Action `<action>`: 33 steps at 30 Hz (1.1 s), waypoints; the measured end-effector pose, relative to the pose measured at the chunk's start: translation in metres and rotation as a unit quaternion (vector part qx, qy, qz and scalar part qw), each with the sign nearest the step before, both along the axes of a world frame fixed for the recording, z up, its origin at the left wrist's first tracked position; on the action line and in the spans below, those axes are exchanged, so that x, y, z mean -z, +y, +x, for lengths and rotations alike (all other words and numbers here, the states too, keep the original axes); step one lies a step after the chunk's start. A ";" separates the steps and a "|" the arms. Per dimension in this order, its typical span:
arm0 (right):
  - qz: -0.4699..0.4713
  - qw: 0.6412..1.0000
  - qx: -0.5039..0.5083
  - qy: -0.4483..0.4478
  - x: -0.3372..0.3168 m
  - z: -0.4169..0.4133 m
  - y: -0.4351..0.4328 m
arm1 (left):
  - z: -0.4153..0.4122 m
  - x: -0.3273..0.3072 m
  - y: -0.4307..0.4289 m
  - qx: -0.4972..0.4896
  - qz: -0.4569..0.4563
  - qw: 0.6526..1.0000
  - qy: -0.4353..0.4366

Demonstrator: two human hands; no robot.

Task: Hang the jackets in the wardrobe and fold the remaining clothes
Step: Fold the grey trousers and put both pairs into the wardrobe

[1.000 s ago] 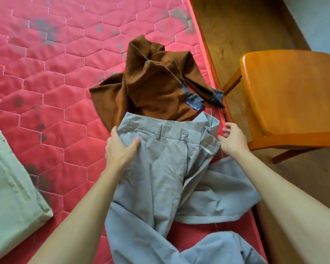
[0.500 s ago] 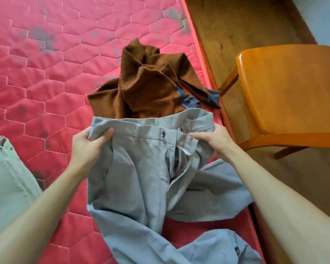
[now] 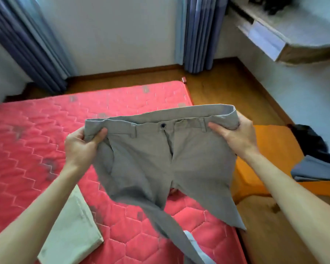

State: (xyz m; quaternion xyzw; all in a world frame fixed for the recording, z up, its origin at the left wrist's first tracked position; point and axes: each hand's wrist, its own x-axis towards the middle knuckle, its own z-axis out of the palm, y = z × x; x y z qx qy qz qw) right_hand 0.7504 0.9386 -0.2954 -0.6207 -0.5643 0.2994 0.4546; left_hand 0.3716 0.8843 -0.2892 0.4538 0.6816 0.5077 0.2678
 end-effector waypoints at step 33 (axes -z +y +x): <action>0.269 0.940 -0.205 -0.047 -0.514 -0.180 -0.180 | 0.069 -0.532 -0.138 0.161 0.149 0.973 0.077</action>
